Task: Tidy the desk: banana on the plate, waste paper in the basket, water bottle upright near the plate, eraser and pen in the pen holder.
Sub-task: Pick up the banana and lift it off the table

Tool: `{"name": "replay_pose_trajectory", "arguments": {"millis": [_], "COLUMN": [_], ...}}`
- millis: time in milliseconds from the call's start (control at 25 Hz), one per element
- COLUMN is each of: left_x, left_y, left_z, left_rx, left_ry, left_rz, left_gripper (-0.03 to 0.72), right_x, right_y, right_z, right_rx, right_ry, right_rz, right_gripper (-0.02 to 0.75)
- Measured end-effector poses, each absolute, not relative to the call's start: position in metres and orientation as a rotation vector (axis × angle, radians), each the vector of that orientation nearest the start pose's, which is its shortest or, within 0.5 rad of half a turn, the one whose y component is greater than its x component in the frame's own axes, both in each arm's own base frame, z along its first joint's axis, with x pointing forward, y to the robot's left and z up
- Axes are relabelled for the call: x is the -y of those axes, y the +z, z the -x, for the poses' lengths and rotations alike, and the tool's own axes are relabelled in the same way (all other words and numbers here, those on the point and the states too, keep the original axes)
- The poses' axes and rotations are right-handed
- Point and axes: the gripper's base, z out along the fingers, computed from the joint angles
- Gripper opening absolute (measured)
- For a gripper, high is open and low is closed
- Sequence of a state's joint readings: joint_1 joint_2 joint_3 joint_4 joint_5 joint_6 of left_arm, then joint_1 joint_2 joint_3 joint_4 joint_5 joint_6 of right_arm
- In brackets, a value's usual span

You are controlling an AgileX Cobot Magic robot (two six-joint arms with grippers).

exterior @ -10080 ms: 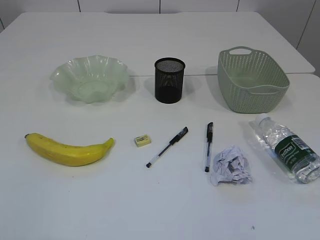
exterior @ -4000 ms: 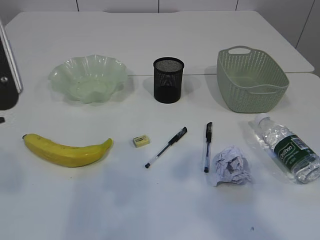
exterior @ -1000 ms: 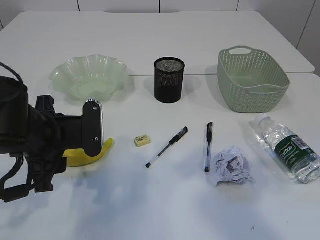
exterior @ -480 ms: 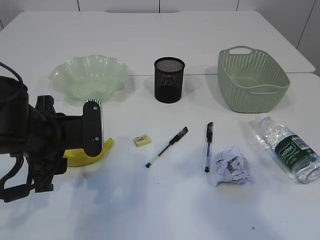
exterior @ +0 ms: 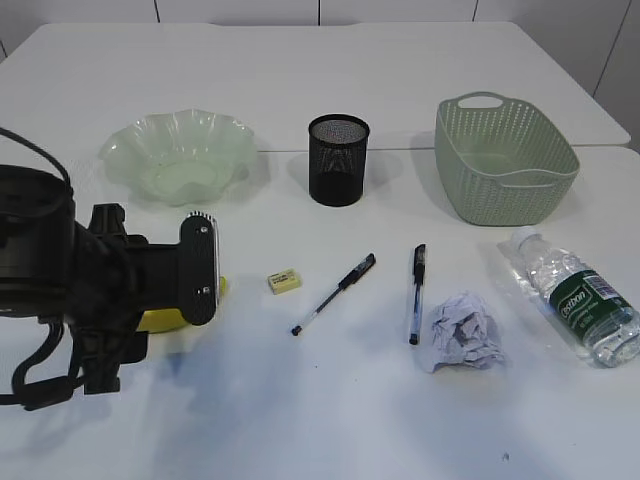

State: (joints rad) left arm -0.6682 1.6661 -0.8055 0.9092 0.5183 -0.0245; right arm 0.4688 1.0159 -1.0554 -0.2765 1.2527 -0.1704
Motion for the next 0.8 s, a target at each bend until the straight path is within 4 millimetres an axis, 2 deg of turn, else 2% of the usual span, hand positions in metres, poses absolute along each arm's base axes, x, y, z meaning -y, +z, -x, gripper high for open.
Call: {"name": "replay_pose_trajectory", "arguments": {"millis": [160,400,800], "left_x": [0.157,0.160,0.130], "left_y": [0.158,0.157,0.157], "left_z": [-0.257,-0.260,-0.280], "left_rx": [-2.047,-1.962,-2.031], "left_ry": [0.585,0.611,0.610], "left_rz": [-1.727,-1.787,-1.689], "left_gripper": [0.486,0.486,0.510], "right_x": [-0.055,-0.055,-0.055], "right_y": [0.358,0.358,0.358], "right_z": [-0.161,-0.161,-0.161], "right_rx": [-2.504,-2.508,-2.515], "right_ry": [-0.283,-0.277,-0.269], "right_rz": [0.865,0.854,0.829], "right_gripper": [0.430,0.430,0.430]}}
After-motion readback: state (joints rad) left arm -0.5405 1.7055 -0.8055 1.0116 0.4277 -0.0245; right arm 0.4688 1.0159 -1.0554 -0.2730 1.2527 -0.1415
